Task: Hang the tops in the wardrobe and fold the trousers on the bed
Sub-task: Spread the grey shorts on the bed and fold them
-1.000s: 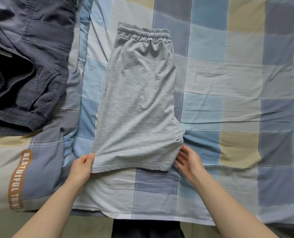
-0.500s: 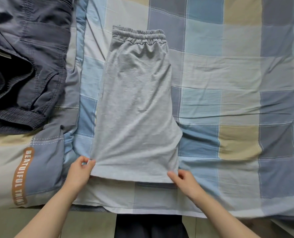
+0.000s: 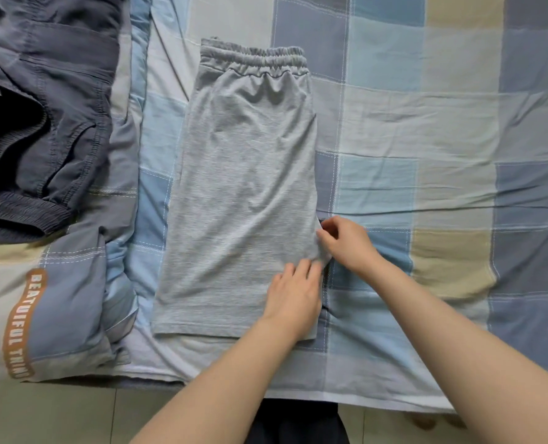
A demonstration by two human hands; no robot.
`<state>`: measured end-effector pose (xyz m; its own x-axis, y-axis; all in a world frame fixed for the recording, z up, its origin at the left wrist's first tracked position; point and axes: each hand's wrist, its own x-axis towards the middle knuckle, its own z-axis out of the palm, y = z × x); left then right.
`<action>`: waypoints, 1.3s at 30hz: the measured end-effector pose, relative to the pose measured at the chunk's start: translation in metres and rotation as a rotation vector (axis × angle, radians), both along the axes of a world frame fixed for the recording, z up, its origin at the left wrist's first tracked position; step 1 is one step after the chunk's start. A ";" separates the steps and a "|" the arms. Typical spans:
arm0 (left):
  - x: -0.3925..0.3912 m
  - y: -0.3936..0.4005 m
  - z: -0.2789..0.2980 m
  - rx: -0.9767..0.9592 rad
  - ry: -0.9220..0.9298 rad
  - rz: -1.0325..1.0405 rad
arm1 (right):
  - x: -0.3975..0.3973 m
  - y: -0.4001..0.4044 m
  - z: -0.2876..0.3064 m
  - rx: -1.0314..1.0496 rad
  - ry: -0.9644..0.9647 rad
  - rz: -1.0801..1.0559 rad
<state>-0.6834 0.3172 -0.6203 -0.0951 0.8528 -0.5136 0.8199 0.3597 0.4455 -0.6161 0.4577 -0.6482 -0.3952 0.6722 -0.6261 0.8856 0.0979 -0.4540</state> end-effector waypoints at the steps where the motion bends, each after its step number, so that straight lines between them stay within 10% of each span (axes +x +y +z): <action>1: 0.002 0.007 -0.003 -0.067 0.026 0.028 | -0.003 0.003 -0.002 -0.050 0.012 0.015; 10: 0.009 0.005 -0.007 -0.148 -0.159 0.693 | -0.011 -0.014 0.021 -0.230 0.137 0.124; 18: -0.036 -0.024 -0.027 -0.361 -0.589 1.251 | -0.003 -0.026 0.018 0.270 0.195 1.164; 21: -0.059 -0.043 -0.025 -0.472 -0.741 1.028 | -0.005 -0.023 -0.002 0.412 0.179 1.387; 26: -0.163 -0.079 -0.017 0.174 0.159 -0.244 | -0.006 -0.020 -0.032 0.545 0.272 1.472; 29: -0.226 -0.082 -0.021 0.334 0.367 -0.680 | -0.008 -0.020 -0.041 0.607 0.344 1.422; 34: -0.268 -0.075 -0.048 0.280 0.438 -0.984 | -0.004 -0.032 -0.050 0.618 0.350 1.383; 39: -0.263 -0.069 -0.047 0.279 0.287 -0.872 | -0.005 -0.029 -0.040 0.390 0.302 1.295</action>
